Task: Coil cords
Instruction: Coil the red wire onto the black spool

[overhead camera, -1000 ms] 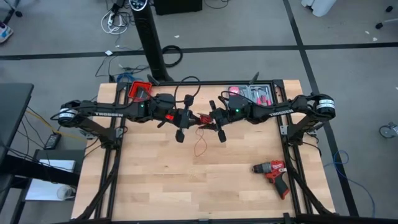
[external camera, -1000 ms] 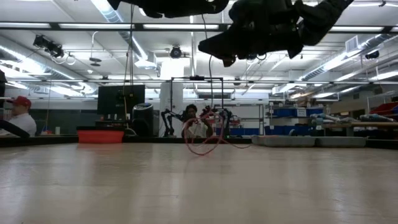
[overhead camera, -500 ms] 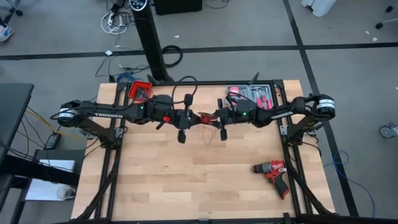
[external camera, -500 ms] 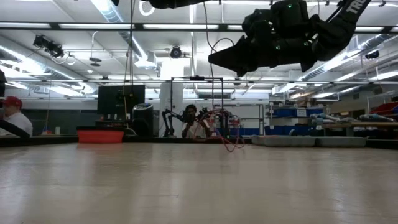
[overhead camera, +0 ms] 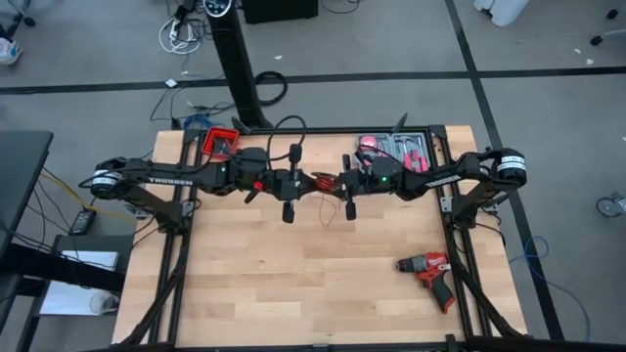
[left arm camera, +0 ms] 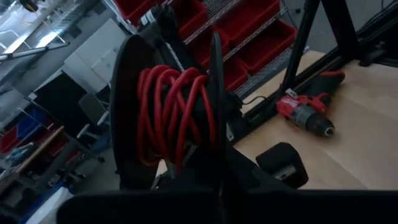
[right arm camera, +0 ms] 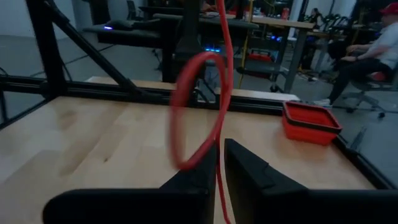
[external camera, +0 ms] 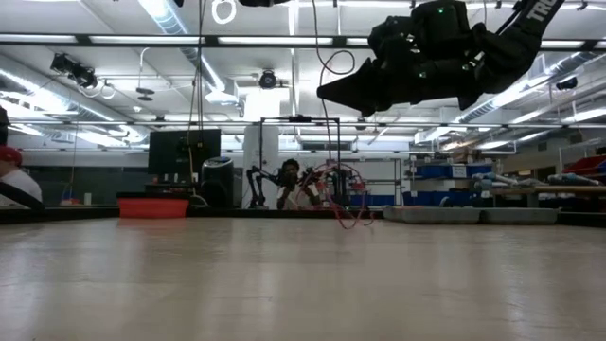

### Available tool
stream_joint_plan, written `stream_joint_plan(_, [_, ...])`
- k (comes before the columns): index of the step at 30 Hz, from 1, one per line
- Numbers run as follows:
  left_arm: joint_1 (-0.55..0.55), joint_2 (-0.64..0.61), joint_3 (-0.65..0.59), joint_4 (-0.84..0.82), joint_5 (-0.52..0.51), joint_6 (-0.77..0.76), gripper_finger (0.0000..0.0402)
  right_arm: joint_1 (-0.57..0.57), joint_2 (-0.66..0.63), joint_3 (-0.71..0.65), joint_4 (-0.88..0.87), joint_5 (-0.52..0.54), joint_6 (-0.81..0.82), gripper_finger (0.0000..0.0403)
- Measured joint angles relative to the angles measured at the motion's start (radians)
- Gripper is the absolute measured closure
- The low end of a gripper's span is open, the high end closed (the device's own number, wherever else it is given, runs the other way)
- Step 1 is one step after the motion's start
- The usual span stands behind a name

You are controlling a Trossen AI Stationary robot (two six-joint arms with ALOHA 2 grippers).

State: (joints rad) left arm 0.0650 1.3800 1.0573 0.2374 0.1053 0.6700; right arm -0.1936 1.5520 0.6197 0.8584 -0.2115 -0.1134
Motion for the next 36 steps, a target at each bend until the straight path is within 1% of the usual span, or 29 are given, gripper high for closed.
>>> stream_joint_plan(4, [0.0, 0.0, 0.0, 0.007, -0.003, 0.0, 0.0396, 0.0, 0.0, 0.0, 0.001, 0.013, -0.011, 0.0373])
stream_joint_plan(8, [0.0, 0.0, 0.0, 0.015, -0.003, 0.0, 0.0396, 0.0, 0.0, 0.0, -0.024, 0.013, -0.021, 0.0397])
stream_joint_plan(12, [0.0, 0.0, 0.0, 0.046, -0.003, -0.001, 0.0396, 0.0, 0.0, 0.0, -0.049, 0.013, -0.029, 0.04])
stream_joint_plan(16, [0.0, 0.0, 0.0, 0.076, -0.016, -0.012, 0.0396, -0.001, 0.0, 0.0, -0.152, 0.015, -0.046, 0.0401])
stream_joint_plan(21, [0.0, 0.0, 0.0, 0.054, -0.071, -0.047, 0.0396, 0.002, -0.017, 0.0, -0.355, 0.032, -0.046, 0.0402])
stream_joint_plan(24, [0.0, 0.0, 0.0, -0.005, -0.135, -0.065, 0.0396, 0.019, -0.054, 0.0, -0.486, 0.05, -0.052, 0.0402])
stream_joint_plan(28, [0.0, 0.0, -0.001, -0.094, -0.237, -0.067, 0.0396, 0.054, -0.134, 0.0, -0.612, 0.09, -0.09, 0.0402])
stream_joint_plan(32, [0.0, 0.0, -0.001, -0.185, -0.318, -0.077, 0.0396, 0.094, -0.236, 0.0, -0.733, 0.183, -0.156, 0.0403])
stream_joint_plan(36, [0.009, 0.0, -0.001, -0.271, -0.348, -0.13, 0.0396, 0.118, -0.346, 0.0, -0.823, 0.283, -0.192, 0.0403])
